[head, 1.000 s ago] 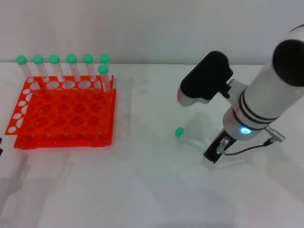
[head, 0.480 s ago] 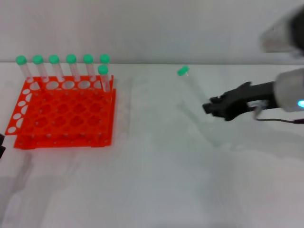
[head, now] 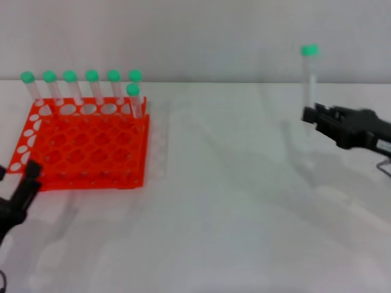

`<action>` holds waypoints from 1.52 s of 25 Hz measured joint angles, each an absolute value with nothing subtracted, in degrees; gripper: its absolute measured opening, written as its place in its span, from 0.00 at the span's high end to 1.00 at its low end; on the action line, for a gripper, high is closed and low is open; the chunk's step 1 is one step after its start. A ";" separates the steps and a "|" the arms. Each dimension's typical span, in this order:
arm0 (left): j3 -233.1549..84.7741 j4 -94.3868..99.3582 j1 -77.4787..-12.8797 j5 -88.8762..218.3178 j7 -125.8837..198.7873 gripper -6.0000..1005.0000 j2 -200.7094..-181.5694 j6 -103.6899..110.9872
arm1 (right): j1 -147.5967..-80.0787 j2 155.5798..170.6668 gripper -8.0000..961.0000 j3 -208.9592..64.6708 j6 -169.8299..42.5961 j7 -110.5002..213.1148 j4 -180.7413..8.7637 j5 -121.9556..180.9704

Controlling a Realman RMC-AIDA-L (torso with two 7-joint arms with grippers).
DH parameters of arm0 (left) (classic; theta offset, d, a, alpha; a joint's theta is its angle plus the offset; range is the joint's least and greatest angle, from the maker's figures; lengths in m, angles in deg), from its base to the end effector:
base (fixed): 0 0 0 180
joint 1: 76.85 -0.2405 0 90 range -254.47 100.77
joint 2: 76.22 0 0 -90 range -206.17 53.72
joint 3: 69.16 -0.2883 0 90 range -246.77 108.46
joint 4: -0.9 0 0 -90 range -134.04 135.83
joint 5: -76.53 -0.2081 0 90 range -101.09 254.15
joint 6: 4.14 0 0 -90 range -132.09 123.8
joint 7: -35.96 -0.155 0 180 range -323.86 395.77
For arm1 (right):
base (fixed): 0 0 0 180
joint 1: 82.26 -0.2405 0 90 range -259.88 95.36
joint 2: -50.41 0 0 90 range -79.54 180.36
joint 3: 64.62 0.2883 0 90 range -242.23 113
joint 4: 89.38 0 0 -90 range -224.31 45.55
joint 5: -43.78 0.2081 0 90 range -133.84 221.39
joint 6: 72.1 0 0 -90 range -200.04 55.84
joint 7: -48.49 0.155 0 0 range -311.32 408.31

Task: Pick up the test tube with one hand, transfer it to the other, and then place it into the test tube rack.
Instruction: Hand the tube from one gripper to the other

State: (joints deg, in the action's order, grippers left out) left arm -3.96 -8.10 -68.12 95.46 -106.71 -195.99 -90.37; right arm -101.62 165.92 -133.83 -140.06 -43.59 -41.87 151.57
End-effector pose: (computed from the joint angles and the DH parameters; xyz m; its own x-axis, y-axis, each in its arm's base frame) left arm -0.3705 0.2423 -0.0238 0.3345 -0.0483 0.9412 0.9025 -0.2710 -0.3346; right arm 0.2655 0.3687 0.0098 0.5768 -0.3024 -0.7588 -0.6619 -0.7174 -0.2173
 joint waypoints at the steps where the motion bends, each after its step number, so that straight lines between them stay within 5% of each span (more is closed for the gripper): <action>1: -3.95 -8.15 -67.72 94.15 -107.19 0.14 -195.98 -90.39 | -101.66 165.97 0.78 -133.79 -140.02 -47.83 -45.56 154.63; 13: -10.50 -14.23 -59.86 79.18 -108.26 0.14 -196.31 -88.23 | -102.74 166.59 0.77 -144.81 -155.10 -98.74 -78.73 185.29; 38: -26.26 -30.54 -52.67 80.05 -106.17 0.15 -196.53 -68.36 | -100.99 166.60 0.74 -158.36 -157.64 -99.52 -78.13 185.31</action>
